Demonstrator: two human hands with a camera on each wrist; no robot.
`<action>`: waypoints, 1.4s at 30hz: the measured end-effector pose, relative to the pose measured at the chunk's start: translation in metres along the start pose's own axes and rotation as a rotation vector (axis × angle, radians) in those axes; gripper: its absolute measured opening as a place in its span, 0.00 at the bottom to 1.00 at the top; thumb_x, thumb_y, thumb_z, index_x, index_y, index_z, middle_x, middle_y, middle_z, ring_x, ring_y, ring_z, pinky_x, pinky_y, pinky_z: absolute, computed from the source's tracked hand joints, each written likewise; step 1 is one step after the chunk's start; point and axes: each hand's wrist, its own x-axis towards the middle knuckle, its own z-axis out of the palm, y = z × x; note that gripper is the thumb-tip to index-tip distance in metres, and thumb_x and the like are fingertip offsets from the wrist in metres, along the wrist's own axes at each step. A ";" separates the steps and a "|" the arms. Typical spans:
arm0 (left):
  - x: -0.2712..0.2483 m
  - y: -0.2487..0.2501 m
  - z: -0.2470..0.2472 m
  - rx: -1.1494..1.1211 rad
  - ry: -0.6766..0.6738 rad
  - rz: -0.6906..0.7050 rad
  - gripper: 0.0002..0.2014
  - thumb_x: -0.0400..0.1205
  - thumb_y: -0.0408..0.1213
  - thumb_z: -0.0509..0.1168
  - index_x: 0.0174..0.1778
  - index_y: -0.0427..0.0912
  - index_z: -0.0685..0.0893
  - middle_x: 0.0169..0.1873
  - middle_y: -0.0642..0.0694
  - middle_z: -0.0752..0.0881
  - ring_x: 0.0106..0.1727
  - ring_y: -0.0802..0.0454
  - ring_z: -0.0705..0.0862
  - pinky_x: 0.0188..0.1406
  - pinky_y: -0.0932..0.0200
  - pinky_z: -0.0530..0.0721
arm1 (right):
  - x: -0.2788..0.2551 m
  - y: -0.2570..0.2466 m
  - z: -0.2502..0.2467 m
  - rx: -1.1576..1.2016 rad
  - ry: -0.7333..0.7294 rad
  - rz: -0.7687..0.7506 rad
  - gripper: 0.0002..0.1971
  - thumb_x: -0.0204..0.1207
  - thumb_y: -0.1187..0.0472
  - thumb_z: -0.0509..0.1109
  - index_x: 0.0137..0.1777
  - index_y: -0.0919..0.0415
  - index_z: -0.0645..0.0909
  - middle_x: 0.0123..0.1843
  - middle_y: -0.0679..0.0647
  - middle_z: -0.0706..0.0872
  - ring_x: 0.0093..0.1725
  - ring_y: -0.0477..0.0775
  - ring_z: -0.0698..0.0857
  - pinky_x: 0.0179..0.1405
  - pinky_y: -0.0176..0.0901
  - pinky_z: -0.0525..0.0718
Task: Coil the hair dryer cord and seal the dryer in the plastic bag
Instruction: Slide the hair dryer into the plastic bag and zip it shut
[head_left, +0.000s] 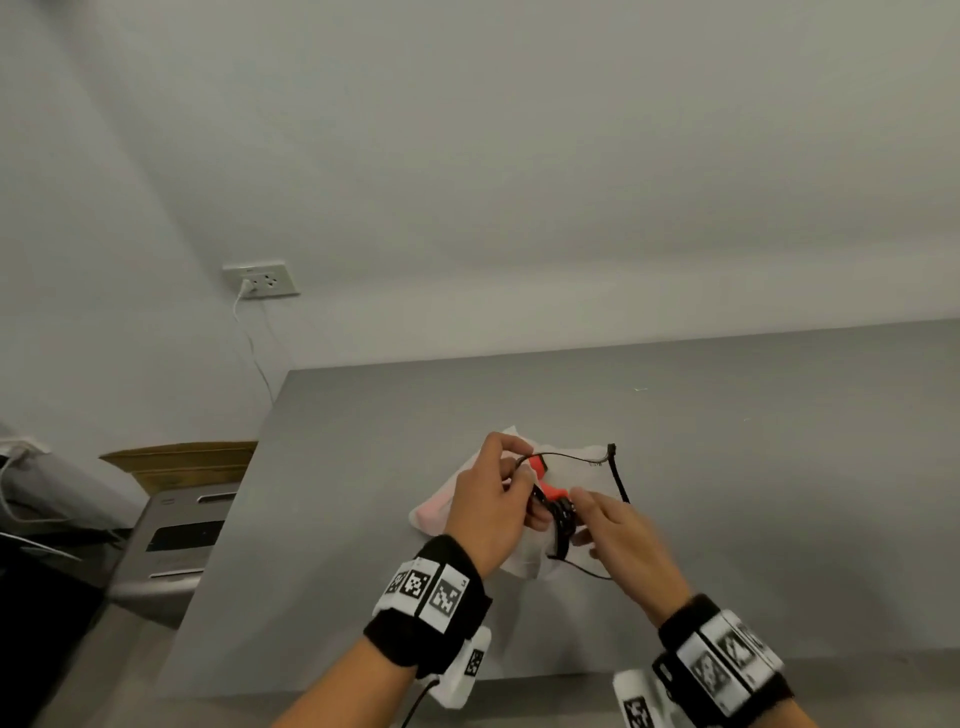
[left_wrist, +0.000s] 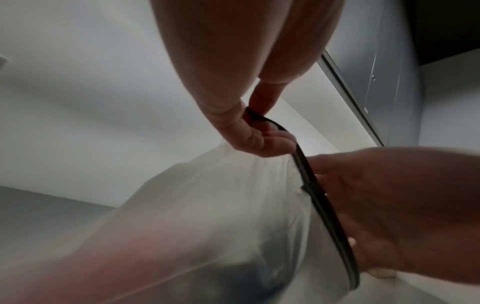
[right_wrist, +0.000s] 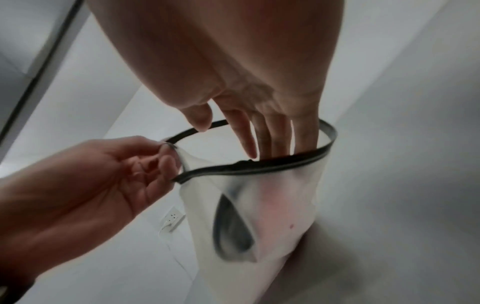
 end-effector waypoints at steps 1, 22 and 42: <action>0.002 0.002 0.002 -0.026 -0.003 -0.011 0.06 0.89 0.30 0.60 0.55 0.46 0.77 0.40 0.36 0.92 0.30 0.43 0.90 0.36 0.44 0.94 | -0.010 0.002 -0.005 -0.022 0.024 -0.049 0.14 0.87 0.43 0.59 0.51 0.43 0.86 0.47 0.47 0.91 0.47 0.50 0.90 0.43 0.40 0.83; 0.114 0.000 -0.001 0.370 -0.196 0.023 0.21 0.86 0.33 0.59 0.76 0.46 0.76 0.69 0.50 0.84 0.61 0.51 0.85 0.45 0.54 0.91 | -0.003 -0.065 -0.091 -0.699 -0.163 -0.688 0.12 0.68 0.66 0.58 0.28 0.50 0.72 0.31 0.40 0.73 0.37 0.47 0.75 0.37 0.38 0.76; 0.058 -0.003 -0.046 -0.051 -0.030 0.152 0.04 0.86 0.24 0.65 0.45 0.30 0.83 0.34 0.38 0.88 0.35 0.47 0.89 0.40 0.58 0.90 | 0.012 -0.029 -0.162 -0.668 0.338 -0.559 0.18 0.73 0.77 0.63 0.32 0.52 0.76 0.43 0.41 0.80 0.38 0.51 0.81 0.36 0.56 0.85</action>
